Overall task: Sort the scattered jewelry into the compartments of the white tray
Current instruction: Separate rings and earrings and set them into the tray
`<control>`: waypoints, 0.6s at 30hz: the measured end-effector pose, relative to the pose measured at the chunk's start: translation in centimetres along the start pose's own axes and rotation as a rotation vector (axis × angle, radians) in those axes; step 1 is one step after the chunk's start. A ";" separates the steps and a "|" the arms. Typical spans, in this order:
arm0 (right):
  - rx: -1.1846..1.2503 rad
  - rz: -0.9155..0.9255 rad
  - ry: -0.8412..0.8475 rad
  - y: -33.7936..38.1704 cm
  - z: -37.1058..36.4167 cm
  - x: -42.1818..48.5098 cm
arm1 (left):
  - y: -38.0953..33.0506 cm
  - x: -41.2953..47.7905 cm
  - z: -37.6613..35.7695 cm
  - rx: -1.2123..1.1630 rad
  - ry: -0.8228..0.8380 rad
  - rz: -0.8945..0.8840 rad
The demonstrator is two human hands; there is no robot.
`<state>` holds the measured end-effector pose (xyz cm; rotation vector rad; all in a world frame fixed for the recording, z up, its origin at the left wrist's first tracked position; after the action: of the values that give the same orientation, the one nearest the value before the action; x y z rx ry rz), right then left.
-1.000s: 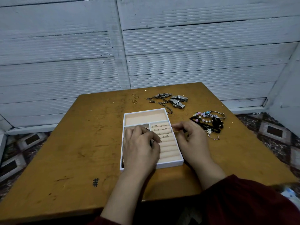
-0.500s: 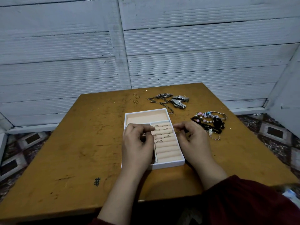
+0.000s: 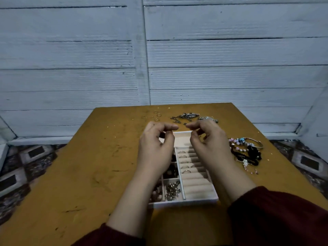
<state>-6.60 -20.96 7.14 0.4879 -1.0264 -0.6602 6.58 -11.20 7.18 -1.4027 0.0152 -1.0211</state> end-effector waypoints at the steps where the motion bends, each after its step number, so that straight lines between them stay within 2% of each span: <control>1: 0.000 0.020 0.012 0.3 -0.5 0.8 | 0.1 0.9 0.1 0.002 -0.008 -0.014; 7: -0.080 0.028 0.121 0.1 -4.9 5.6 | 4.0 5.7 1.1 0.036 -0.050 0.007; 12: -0.167 0.015 0.244 -1.9 -9.6 8.5 | 9.5 9.3 0.9 0.034 -0.071 0.109; 18: -0.267 -0.091 0.376 -5.5 -14.6 11.0 | 16.0 12.3 0.9 0.101 -0.093 0.184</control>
<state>8.89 -31.59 3.92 0.4057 -0.5545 -0.7414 23.58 -20.35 1.20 -1.3291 0.0229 -0.7932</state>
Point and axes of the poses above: each hand's wrist, its own x-axis towards the middle knuckle, its own z-axis out of the back of the hand, y = z × x, the point moved 10 cm from there along x, towards the middle knuckle, and after that the axes turned 3 degrees about -y, right-handed, at the moved point
